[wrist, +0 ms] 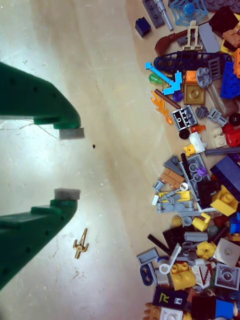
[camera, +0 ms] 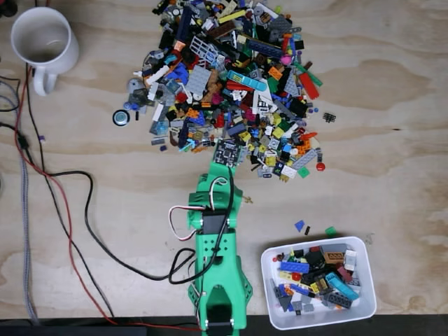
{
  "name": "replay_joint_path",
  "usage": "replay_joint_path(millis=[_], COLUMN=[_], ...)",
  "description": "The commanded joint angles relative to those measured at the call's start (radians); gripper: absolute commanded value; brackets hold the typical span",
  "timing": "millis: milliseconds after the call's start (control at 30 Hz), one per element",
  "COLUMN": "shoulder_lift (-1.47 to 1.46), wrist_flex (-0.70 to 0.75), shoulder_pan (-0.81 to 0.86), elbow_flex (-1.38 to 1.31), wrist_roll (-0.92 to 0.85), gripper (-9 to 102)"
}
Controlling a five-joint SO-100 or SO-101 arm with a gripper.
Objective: Find the closest Lego and put it in the bin.
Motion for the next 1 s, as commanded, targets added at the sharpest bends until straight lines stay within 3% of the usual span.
replay_joint_path(millis=[0, 567, 800, 967], shoulder_lift=[-0.028, -0.052, -0.38, -0.592], wrist_flex=[-0.063, -0.069, -0.279, -0.364], shoulder_pan=[0.063, 0.074, 0.167, 0.275], elbow_flex=[-0.04, -0.043, -0.117, -0.238], wrist_roll=[0.098, 0.127, 0.726, 0.991], gripper=[16, 16, 16, 15])
